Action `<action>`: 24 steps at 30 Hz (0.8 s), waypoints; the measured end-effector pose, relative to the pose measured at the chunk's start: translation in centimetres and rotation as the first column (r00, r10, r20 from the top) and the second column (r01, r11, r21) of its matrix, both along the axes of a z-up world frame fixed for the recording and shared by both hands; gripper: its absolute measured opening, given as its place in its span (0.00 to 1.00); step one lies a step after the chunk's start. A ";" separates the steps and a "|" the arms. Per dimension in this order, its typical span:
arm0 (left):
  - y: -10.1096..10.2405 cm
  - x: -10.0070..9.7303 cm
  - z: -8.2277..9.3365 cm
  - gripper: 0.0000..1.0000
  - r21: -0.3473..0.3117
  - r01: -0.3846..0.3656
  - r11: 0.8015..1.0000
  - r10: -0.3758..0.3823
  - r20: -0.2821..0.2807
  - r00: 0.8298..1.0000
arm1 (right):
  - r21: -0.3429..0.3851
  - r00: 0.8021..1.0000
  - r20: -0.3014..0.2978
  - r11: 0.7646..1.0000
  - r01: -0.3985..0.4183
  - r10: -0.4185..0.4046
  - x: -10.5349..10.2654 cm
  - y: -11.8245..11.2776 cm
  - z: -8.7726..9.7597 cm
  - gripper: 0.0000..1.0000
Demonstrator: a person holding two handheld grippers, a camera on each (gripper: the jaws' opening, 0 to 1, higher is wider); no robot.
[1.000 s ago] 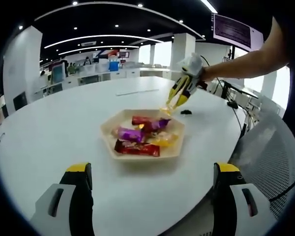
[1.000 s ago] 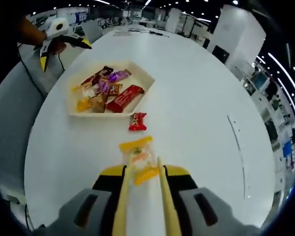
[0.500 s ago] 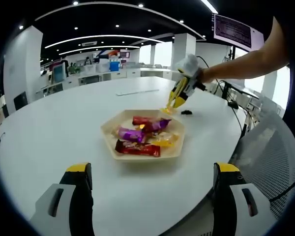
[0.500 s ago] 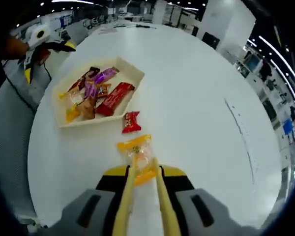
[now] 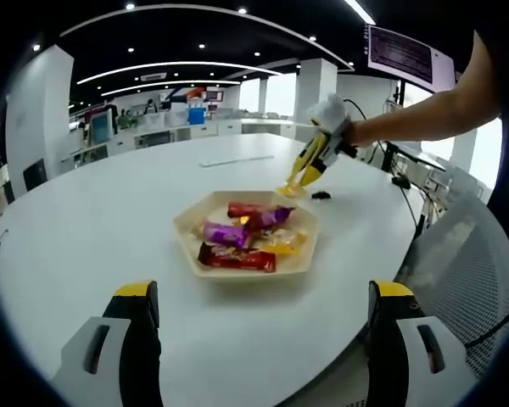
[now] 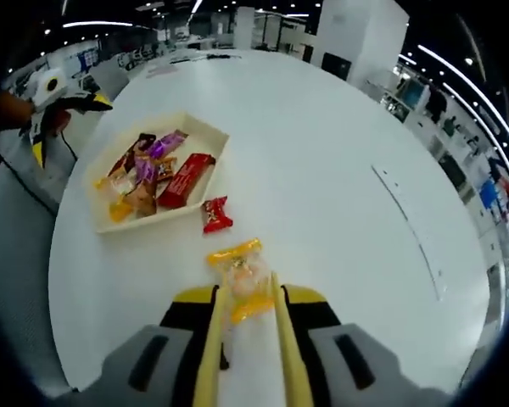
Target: Place the target food into the container with the food tongs after gripping and lifting it, then release it inside without dropping or visibly crushing the food.
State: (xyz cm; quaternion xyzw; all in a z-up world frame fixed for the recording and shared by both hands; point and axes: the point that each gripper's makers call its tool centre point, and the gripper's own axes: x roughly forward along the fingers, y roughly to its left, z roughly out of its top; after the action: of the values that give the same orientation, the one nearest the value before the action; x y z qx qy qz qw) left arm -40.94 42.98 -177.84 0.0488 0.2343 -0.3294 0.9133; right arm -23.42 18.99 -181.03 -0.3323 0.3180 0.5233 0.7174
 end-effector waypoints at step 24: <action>0.1 0.1 0.1 1.00 -0.005 -0.009 1.000 0.009 0.002 1.000 | -0.037 0.978 -0.060 0.979 0.200 -0.202 1.8 -1.1 -0.3 0.24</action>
State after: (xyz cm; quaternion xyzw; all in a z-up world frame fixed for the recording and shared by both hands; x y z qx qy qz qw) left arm -40.82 43.12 -177.76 0.0461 0.2328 -0.3258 0.9152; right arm -21.61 17.89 -181.37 -0.2926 0.3808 0.4534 0.7509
